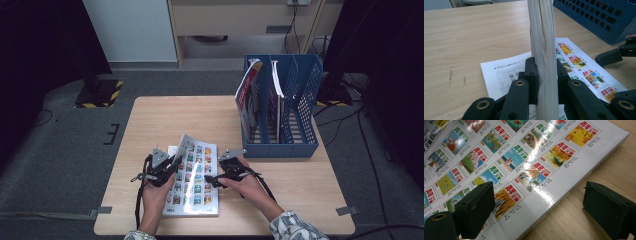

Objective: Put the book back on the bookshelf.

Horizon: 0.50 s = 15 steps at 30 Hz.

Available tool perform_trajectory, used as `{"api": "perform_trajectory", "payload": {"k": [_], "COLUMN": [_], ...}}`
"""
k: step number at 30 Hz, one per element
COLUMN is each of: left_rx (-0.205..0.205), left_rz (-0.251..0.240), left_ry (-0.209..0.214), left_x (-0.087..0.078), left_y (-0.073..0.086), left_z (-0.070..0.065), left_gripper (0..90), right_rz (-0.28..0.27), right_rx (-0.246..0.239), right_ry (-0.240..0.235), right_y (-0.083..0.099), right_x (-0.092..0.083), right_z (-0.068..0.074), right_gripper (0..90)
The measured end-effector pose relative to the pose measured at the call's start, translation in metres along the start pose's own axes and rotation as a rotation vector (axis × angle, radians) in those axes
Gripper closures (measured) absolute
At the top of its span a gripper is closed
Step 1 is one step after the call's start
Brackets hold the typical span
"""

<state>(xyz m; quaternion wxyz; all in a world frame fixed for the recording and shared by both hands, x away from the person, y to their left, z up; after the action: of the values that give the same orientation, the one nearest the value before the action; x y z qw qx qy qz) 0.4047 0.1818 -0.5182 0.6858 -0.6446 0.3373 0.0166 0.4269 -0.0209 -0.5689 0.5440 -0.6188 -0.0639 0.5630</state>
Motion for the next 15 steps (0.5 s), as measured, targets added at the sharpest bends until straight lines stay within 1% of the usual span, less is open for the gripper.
{"api": "perform_trajectory", "payload": {"k": [5, 9, 11, 13, 15], "left_rx": [0.012, 0.014, 0.018, 0.032, 0.036], "left_rz": [-0.019, -0.026, -0.042, -0.052, -0.064], "left_ry": [0.002, 0.0, -0.001, 0.0, 0.001], "left_x": [-0.003, -0.005, -0.009, -0.013, -0.016], "left_y": [-0.003, -0.005, -0.008, -0.011, -0.014], "left_z": [-0.003, -0.003, -0.005, -0.007, -0.008], "left_gripper": [78.6, 78.6, 78.7, 78.7, 78.7], "right_rz": [0.004, 0.012, 0.003, 0.003, 0.005], "right_rx": [-0.003, 0.011, 0.018, 0.025, 0.036], "right_ry": [0.0, -0.001, -0.005, -0.013, -0.031], "right_y": [0.0, 0.0, 0.0, -0.001, -0.001], "right_x": [-0.001, -0.002, -0.002, -0.002, -0.003], "right_z": [-0.001, -0.003, -0.004, -0.004, -0.004], "right_gripper": [10.5, 10.4, 10.4, 9.9, 9.7]}}
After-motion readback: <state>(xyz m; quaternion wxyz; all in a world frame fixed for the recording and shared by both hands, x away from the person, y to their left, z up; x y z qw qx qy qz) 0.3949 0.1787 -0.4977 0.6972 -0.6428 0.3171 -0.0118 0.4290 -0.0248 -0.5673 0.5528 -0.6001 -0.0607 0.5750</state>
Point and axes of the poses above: each handheld gripper's, and its own axes: x roughly forward along the jaws, y roughly out of its underside, z roughly to its left, the point moved 5 cm from there along x, roughly forward along the jaws
